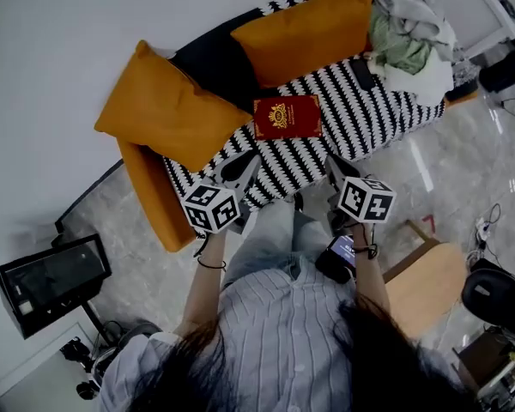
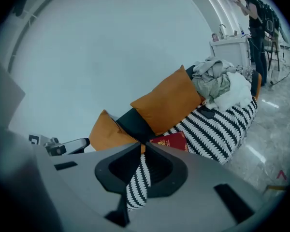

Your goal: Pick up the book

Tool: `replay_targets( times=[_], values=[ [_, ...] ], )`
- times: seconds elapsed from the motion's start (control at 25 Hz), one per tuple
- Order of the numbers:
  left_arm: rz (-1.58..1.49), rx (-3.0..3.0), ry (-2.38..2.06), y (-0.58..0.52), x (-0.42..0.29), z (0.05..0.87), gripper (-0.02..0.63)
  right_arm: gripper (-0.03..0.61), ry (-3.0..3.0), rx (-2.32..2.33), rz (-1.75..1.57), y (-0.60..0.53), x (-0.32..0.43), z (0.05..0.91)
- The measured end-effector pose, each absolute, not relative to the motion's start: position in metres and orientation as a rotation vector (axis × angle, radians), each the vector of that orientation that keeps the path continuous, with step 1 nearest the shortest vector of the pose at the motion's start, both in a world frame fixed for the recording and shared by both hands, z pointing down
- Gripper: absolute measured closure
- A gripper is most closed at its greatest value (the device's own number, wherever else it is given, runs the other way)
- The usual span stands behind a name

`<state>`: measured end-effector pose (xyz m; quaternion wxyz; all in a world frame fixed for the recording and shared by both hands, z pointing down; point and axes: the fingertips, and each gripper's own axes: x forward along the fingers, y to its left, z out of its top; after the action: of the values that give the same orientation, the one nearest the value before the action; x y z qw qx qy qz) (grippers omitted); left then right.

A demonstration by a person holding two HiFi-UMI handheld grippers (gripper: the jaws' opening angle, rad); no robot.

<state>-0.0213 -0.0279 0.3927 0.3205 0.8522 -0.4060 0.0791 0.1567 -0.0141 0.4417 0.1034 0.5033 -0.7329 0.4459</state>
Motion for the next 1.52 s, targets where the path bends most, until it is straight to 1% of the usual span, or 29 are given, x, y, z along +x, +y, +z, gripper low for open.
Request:
replay_targets(
  times=[0.08,0.12,0.16,0.2,0.52,0.64,0.88,1.0,1.12,1.36,1.4,1.44,1.48,1.52],
  values=[
    [0.216,2.220,-1.065,-0.036,-0.025,0.404,0.566,0.537,-2.144,1.467,1.335,-0.019,0.159,0.454],
    [0.223,2.211,-1.058,-0.041,-0.026,0.410,0.536,0.537,-2.141,1.454,1.347,-0.023,0.160,0.460],
    [0.232,2.202,-1.051,-0.046,-0.027,0.417,0.489,0.537,-2.139,1.442,1.357,-0.027,0.160,0.465],
    [0.242,2.195,-1.044,-0.052,-0.027,0.424,0.472,0.537,-2.137,1.434,1.361,-0.032,0.160,0.471],
    [0.311,2.108,-1.021,-0.096,-0.040,0.491,0.472,0.537,-2.095,1.342,1.207,-0.079,0.160,0.528],
    [0.352,2.075,-0.990,-0.108,-0.041,0.523,0.469,0.537,-2.075,1.317,1.225,-0.095,0.160,0.555],
    [0.436,2.028,-0.940,-0.134,-0.042,0.581,0.443,0.535,-2.023,1.276,1.295,-0.120,0.163,0.607],
    [0.462,1.994,-0.924,-0.146,-0.040,0.614,0.439,0.534,-2.010,1.219,1.241,-0.129,0.163,0.636],
    [0.506,1.962,-0.904,-0.157,-0.043,0.647,0.411,0.532,-1.994,1.182,1.193,-0.140,0.160,0.667],
    [0.582,1.916,-0.861,-0.163,-0.047,0.703,0.380,0.518,-1.919,1.203,1.291,-0.160,0.162,0.717],
    [0.592,1.908,-0.856,-0.164,-0.048,0.711,0.376,0.509,-1.925,1.209,1.301,-0.166,0.161,0.722],
    [0.602,1.898,-0.855,-0.165,-0.049,0.718,0.373,0.473,-1.932,1.207,1.309,-0.171,0.160,0.727],
    [0.612,1.887,-0.855,-0.165,-0.050,0.725,0.367,0.421,-1.937,1.196,1.318,-0.175,0.160,0.733],
    [0.621,1.875,-0.857,-0.166,-0.051,0.732,0.363,0.397,-1.936,1.180,1.326,-0.178,0.159,0.740]
  ],
)
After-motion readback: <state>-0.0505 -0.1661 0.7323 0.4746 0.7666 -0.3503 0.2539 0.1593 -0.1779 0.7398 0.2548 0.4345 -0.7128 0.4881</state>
